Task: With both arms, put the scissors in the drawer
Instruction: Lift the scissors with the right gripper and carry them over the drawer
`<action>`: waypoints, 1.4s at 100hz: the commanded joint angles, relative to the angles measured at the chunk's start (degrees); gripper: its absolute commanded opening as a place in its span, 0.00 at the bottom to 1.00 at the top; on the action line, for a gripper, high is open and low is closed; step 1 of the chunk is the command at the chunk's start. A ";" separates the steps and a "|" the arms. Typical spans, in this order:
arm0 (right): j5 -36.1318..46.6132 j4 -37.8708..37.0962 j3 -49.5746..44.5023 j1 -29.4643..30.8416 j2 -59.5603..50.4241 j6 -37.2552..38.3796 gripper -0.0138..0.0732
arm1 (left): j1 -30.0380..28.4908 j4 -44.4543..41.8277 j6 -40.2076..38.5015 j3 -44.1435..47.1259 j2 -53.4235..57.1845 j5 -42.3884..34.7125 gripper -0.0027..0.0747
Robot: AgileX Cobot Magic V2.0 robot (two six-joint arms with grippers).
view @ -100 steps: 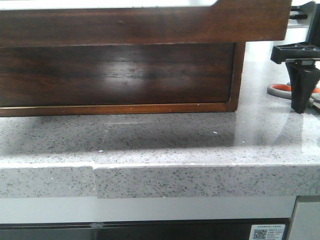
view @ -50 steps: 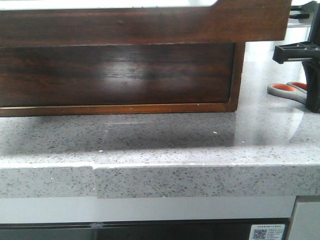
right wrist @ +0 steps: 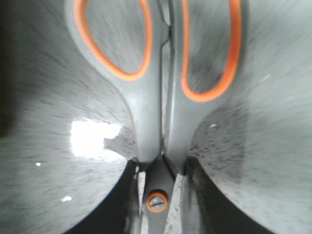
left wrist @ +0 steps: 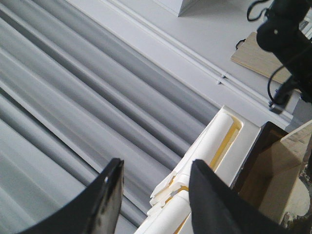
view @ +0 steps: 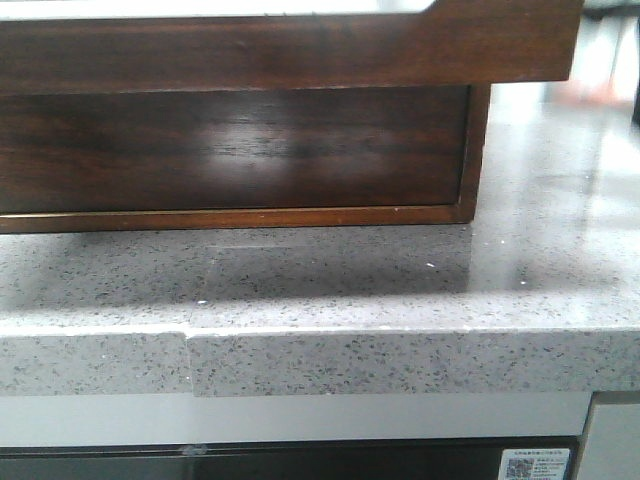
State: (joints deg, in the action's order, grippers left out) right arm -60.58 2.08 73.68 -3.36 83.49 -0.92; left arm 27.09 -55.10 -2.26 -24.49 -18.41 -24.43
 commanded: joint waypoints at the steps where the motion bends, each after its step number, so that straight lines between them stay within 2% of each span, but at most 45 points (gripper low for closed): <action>1: 4.39 0.28 1.44 -0.06 -7.18 -0.51 0.08 | 0.51 2.42 -0.67 -1.96 -0.50 -1.43 0.41; 20: 13.12 2.13 1.44 -0.16 -18.32 -3.38 0.08 | 0.51 2.42 -0.67 -1.96 -0.50 -1.43 0.41; 44: 22.19 13.48 1.44 -3.49 -27.12 -20.54 0.08 | 0.51 2.42 -0.67 -1.96 -0.50 -1.43 0.41; 55: 23.87 17.40 1.44 -7.66 -28.12 -27.87 0.08 | 0.51 2.42 -0.67 -1.96 -0.50 -1.43 0.41; 74: 24.49 17.50 1.44 -18.37 -26.99 -38.02 0.08 | 0.51 2.42 -0.67 -1.96 -0.50 -1.43 0.41; 94: 29.35 17.23 1.44 -28.35 -23.14 -46.08 0.08 | 0.51 2.42 -0.67 -1.96 -0.50 -1.43 0.41; 115: 30.05 16.75 1.44 -33.54 -17.55 -48.69 0.08 | 0.51 2.42 -1.16 -1.96 -0.50 -1.43 0.41; 140: 29.36 12.99 1.44 -35.39 -11.42 -48.69 0.08 | 0.51 2.42 -1.65 -1.96 -0.50 -1.43 0.41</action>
State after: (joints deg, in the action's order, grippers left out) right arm -35.23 15.81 73.68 -38.50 72.07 -49.06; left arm 27.09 -55.10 -2.93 -24.49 -18.41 -24.43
